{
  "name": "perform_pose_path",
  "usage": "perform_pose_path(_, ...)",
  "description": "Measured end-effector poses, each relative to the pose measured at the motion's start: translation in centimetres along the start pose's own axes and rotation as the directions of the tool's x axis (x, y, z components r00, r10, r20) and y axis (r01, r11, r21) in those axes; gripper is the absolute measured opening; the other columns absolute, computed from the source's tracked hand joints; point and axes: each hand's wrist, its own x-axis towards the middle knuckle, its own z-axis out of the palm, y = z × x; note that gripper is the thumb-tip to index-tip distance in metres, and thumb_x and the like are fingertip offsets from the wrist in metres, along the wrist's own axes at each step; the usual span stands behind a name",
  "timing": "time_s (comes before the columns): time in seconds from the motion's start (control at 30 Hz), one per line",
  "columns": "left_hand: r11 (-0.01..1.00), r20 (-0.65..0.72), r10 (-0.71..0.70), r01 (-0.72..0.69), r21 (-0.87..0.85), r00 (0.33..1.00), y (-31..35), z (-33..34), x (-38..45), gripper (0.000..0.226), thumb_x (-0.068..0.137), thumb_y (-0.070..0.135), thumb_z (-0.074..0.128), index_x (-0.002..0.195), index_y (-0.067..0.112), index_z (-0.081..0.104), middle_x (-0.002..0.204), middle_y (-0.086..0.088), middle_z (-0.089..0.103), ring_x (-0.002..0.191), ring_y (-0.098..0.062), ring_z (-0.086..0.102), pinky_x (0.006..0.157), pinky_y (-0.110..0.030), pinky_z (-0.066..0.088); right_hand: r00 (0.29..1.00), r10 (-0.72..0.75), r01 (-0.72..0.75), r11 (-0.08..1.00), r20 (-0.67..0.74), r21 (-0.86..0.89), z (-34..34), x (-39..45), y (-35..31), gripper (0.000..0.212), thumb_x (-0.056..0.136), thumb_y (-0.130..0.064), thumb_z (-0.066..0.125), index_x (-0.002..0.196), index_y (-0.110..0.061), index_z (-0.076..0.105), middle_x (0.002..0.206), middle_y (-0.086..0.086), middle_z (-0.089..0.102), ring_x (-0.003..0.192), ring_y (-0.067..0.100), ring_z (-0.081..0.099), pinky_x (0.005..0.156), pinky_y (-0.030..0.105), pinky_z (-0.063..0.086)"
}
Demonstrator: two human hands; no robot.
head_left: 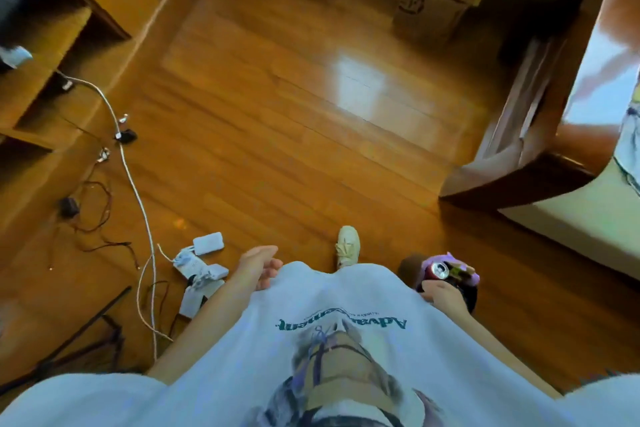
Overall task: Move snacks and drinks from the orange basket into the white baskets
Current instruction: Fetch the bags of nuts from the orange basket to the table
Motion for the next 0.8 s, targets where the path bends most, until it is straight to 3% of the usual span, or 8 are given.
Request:
perform_pose_path(0.07, 0.992, -0.023, 0.013, -0.016, -0.125, 1.0, 1.2, -0.6, 0.7, 0.025, 0.095, 0.018, 0.05, 0.117, 0.01, 0.058, 0.071, -0.004, 0.059, 0.042, -0.007, 0.05, 0.04, -0.018, 0.038, 0.991, -0.107, 0.112, 0.992, 0.078, -0.063, -0.4, 0.6, -4.8, 0.032, 0.086, -0.002, 0.045, 0.058, -0.017, 0.041, 0.06, 0.004, 0.042, 0.061, 0.019, 0.041, 0.059, 0.034, 0.028)
perform_pose_path(0.2, 0.954, -0.094, -0.059, 0.029, -0.299, 0.994, 2.2, -1.8, 1.7, 0.022, 0.094, 0.018, 0.051, 0.114, 0.011, 0.059, 0.07, -0.004, 0.058, 0.037, -0.006, 0.05, 0.042, -0.018, 0.035, 0.986, -0.151, 0.154, 0.988, 0.071, -0.03, 0.3, 1.6, -14.3, 0.013, 0.088, -0.005, 0.047, 0.08, -0.013, 0.053, 0.058, 0.003, 0.046, 0.048, 0.015, 0.038, 0.04, 0.019, 0.027)
perform_pose_path(0.37, 0.876, -0.159, -0.215, 0.118, -0.467, 0.964, 2.0, -3.8, 3.0, 0.016, 0.093, 0.018, 0.053, 0.107, 0.013, 0.058, 0.07, -0.004, 0.058, 0.043, -0.009, 0.053, 0.043, -0.018, 0.036, 0.946, -0.248, 0.271, 0.959, 0.208, -0.089, 3.3, 1.7, -25.9, 0.014, 0.091, -0.006, 0.045, 0.083, -0.016, 0.051, 0.062, 0.003, 0.048, 0.05, 0.015, 0.044, 0.051, 0.021, 0.029)
perform_pose_path(0.47, 0.815, -0.155, -0.307, 0.176, -0.552, 0.939, 2.6, -5.6, 4.3, 0.013, 0.094, 0.022, 0.052, 0.105, 0.016, 0.057, 0.073, -0.003, 0.059, 0.059, -0.014, 0.049, 0.053, -0.024, 0.036, 0.921, -0.281, 0.318, 0.943, 0.27, -0.102, 5.3, 1.8, -31.4, 0.019, 0.092, -0.008, 0.045, 0.078, -0.02, 0.05, 0.062, 0.002, 0.051, 0.038, 0.006, 0.05, 0.052, 0.02, 0.03)
perform_pose_path(0.57, 0.75, -0.116, -0.374, 0.226, -0.621, 0.92, 4.4, -7.8, 6.5, 0.009, 0.094, 0.022, 0.051, 0.098, 0.015, 0.055, 0.06, 0.001, 0.063, 0.061, -0.012, 0.046, 0.054, -0.024, 0.034, 0.913, -0.299, 0.343, 0.931, 0.279, -0.125, 6.9, 2.2, -36.3, 0.019, 0.092, -0.009, 0.045, 0.077, -0.02, 0.05, 0.063, 0.002, 0.052, 0.031, 0.0, 0.049, 0.051, 0.019, 0.031)
perform_pose_path(0.63, 0.714, -0.09, -0.391, 0.24, -0.657, 0.916, 6.4, -9.3, 8.3, 0.01, 0.094, 0.021, 0.049, 0.086, 0.015, 0.053, 0.044, 0.005, 0.062, 0.062, -0.012, 0.045, 0.055, -0.024, 0.034, 0.914, -0.303, 0.347, 0.928, 0.272, -0.135, 7.7, 2.6, -39.3, 0.017, 0.092, -0.01, 0.045, 0.079, -0.02, 0.051, 0.064, 0.002, 0.052, 0.034, 0.002, 0.05, 0.052, 0.02, 0.032)
perform_pose_path(0.73, 0.684, -0.079, -0.384, 0.226, -0.694, 0.92, 10.5, -11.9, 10.6, 0.02, 0.094, 0.02, 0.049, 0.076, 0.014, 0.052, 0.057, 0.0, 0.061, 0.062, -0.014, 0.045, 0.058, -0.024, 0.035, 0.933, -0.276, 0.312, 0.941, 0.233, -0.135, 8.3, 3.1, -43.2, 0.011, 0.092, -0.01, 0.046, 0.087, -0.017, 0.053, 0.065, 0.002, 0.054, 0.048, 0.011, 0.053, 0.053, 0.022, 0.035)
perform_pose_path(0.8, 0.701, -0.082, -0.359, 0.211, -0.681, 0.93, 13.7, -13.4, 12.1, 0.022, 0.094, 0.019, 0.05, 0.073, 0.013, 0.052, 0.049, 0.002, 0.062, 0.061, -0.014, 0.047, 0.057, -0.025, 0.036, 0.945, -0.253, 0.283, 0.95, 0.207, -0.131, 8.6, 3.2, -45.3, 0.009, 0.092, -0.011, 0.047, 0.089, -0.016, 0.053, 0.066, 0.003, 0.054, 0.055, 0.016, 0.051, 0.054, 0.023, 0.036)
